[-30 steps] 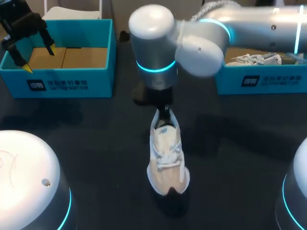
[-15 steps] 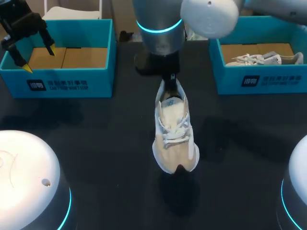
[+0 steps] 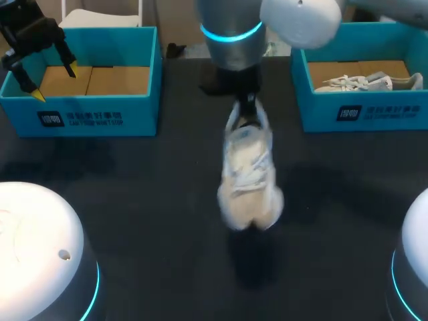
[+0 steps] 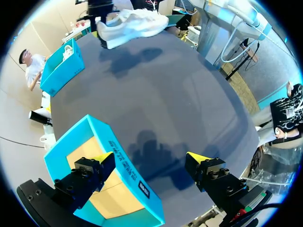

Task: Take the shoe out of the shoebox, open the shoe tongue, remove and reinsert the insole, then place the shoe into the shoebox

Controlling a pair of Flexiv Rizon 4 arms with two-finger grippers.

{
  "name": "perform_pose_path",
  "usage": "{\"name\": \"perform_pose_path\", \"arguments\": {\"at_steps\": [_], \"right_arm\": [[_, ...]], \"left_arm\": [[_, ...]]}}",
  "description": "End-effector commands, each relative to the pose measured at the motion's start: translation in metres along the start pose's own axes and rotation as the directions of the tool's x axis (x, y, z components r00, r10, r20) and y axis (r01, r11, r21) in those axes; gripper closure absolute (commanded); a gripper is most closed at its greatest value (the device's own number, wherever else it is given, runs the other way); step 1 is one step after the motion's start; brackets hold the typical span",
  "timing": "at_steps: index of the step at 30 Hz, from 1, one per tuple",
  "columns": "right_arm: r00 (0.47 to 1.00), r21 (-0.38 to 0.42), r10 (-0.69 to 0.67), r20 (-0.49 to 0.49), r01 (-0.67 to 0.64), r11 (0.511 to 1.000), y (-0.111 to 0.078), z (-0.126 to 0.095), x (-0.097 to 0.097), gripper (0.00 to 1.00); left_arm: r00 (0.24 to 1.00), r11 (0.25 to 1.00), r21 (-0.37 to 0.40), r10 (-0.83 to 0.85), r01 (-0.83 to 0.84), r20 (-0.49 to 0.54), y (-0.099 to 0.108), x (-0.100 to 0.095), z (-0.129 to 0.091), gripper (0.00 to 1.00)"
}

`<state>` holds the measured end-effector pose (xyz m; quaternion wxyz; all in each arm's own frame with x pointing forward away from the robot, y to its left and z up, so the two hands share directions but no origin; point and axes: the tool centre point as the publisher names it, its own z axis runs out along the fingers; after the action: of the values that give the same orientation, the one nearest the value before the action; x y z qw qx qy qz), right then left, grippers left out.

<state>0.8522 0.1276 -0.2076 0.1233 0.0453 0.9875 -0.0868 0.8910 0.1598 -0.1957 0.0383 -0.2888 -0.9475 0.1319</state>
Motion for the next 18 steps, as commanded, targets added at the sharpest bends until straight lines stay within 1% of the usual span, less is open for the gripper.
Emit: {"name": "perform_pose_path", "arguments": {"at_steps": [1,3,4,6,11,12,13,14,15,18], "right_arm": [[1.0,0.0,-0.029,0.011,0.029,1.0,-0.028,-0.025,-0.034,1.0],[0.999,0.027,-0.039,0.01,0.039,0.999,-0.04,-0.031,-0.051,1.0],[0.998,0.017,-0.052,0.022,0.052,0.999,-0.045,-0.034,-0.059,1.0],[0.998,0.042,-0.063,0.03,0.062,0.997,-0.054,-0.042,-0.076,1.0],[0.992,0.05,-0.099,0.084,0.095,0.994,-0.073,-0.058,-0.113,1.0],[0.993,0.082,-0.097,0.069,0.091,0.992,-0.078,-0.059,-0.121,1.0],[0.995,0.09,-0.084,0.061,0.078,0.993,-0.083,-0.06,-0.129,1.0],[0.995,0.059,-0.083,0.06,0.079,0.995,-0.088,-0.06,-0.136,1.0],[0.997,0.086,-0.063,0.049,0.058,0.995,-0.091,-0.062,-0.139,1.0],[0.997,0.086,-0.063,0.049,0.058,0.995,-0.091,-0.062,-0.139,1.0]], "left_arm": [[1.0,1.0,-0.002,0.0,0.0,-0.002,0.0,0.0,0.0,0.0],[1.0,1.0,-0.002,0.0,0.0,-0.002,0.0,0.0,0.0,0.0],[1.0,1.0,-0.002,0.0,0.0,-0.002,0.0,0.0,0.0,0.0],[1.0,1.0,-0.002,0.0,0.0,-0.002,0.0,0.0,0.0,0.0],[1.0,1.0,-0.002,0.0,0.0,-0.002,0.0,0.0,0.0,0.0],[1.0,1.0,-0.002,0.0,0.0,-0.002,0.0,0.0,0.0,0.0],[1.0,1.0,-0.002,0.0,0.0,-0.002,0.0,0.0,0.0,0.0],[1.0,1.0,-0.002,0.0,0.0,-0.002,0.0,0.0,0.0,0.0],[1.0,1.0,-0.002,0.0,0.0,-0.002,0.0,0.0,0.0,0.0],[1.0,1.0,-0.002,0.0,0.0,-0.002,0.0,0.0,0.0,0.0]]}}
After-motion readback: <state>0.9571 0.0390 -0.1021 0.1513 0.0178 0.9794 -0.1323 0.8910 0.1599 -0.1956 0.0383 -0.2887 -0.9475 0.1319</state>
